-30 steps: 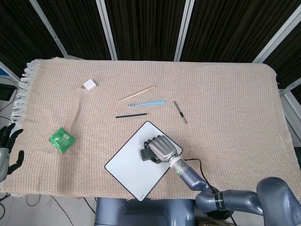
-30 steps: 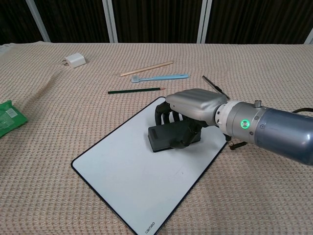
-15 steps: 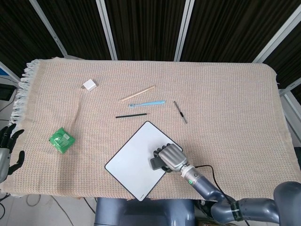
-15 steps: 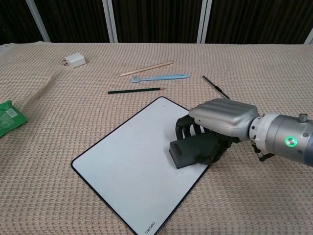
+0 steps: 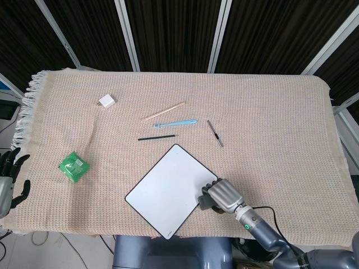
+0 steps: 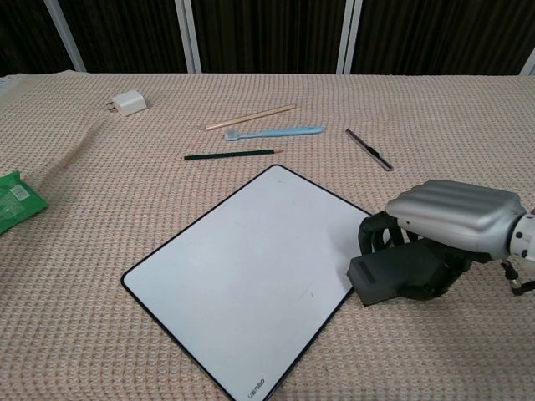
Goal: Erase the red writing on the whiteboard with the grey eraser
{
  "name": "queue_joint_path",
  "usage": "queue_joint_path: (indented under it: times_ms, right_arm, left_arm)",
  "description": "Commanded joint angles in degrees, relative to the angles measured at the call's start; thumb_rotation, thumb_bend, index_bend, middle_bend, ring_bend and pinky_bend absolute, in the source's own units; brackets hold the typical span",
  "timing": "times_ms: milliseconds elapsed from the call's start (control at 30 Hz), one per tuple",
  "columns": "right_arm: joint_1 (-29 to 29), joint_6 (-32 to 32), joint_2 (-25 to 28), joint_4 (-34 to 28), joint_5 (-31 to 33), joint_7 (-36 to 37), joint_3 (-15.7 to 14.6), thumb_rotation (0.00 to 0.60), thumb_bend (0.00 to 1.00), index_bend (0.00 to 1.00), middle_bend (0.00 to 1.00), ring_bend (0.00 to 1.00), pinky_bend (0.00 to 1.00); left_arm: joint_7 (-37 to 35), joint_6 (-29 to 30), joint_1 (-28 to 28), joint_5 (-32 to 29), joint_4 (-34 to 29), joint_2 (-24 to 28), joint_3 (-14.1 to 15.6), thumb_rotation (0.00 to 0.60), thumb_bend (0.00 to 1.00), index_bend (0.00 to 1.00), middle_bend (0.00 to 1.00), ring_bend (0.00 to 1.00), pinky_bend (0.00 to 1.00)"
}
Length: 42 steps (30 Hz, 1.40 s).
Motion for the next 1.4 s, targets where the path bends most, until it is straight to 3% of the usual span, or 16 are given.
queue_joint_path:
  times_ms: [33,367,533,700,833,900,1000,1167,1400]
  right_arm:
    - [-0.1,-0.2,1.6,0.3,1.2,1.4,1.5,0.600,0.38,0.51,0.52,0.46,0.44]
    - [-0.4,-2.6,4.7,6.8,8.6,7.8,7.2,0.600,0.38,0.52,0.52,0.46,0.44]
    - [-0.5,-4.3,4.5,10.9,11.6,9.3,8.6,0.600,0.37,0.52,0.51,0.45,0.44]
    - [-0.9,-5.2,3.5,14.4,12.2,9.3,8.6,0.600,0.28,0.51,0.46,0.39,0.42]
    - [-1.2,-5.9,3.8,14.8,11.9,9.8,8.4,0.600,0.19,0.38,0.35,0.30,0.34]
    - [-1.4,-6.1,4.0,14.6,11.6,9.9,8.4,0.600,0.14,0.22,0.24,0.22,0.25]
    - [-1.6,-6.7,4.7,13.8,11.6,9.5,8.1,0.600,0.07,0.07,0.09,0.09,0.17]
    - [-2.5,-4.9,6.6,10.6,11.1,9.4,8.5,0.600,0.05,0.01,0.02,0.04,0.16]
    - [-9.2,7.5,12.5,0.5,3.1,13.2,7.7,0.600,0.05,0.00,0.02,0.04,0.16]
  left_arm:
    - [0.0,0.1,0.0,-0.1,0.0,0.0,-0.1,0.600,0.48,0.14,0.01,0.00,0.00]
    - [0.2,0.0,0.0,-0.2,0.0,-0.1,-0.1,0.600,0.48,0.14,0.01,0.00,0.00]
    - [0.4,0.0,0.0,-0.1,0.0,-0.2,-0.1,0.600,0.48,0.14,0.01,0.00,0.00]
    - [0.5,0.2,0.1,0.0,-0.1,-0.2,0.0,0.600,0.48,0.14,0.01,0.00,0.00]
    - [0.7,0.2,0.1,0.0,-0.1,-0.3,0.0,0.600,0.48,0.14,0.01,0.00,0.00]
    - [0.8,0.2,0.1,0.1,-0.1,-0.3,0.1,0.600,0.48,0.14,0.01,0.00,0.00]
    - [0.9,0.2,0.1,0.1,0.0,-0.4,0.1,0.600,0.48,0.14,0.01,0.00,0.00]
    - [0.8,0.2,0.1,0.1,-0.1,-0.3,0.1,0.600,0.48,0.14,0.01,0.00,0.00]
    - [0.7,0.2,0.1,0.2,-0.1,-0.3,0.1,0.600,0.48,0.14,0.01,0.00,0.00]
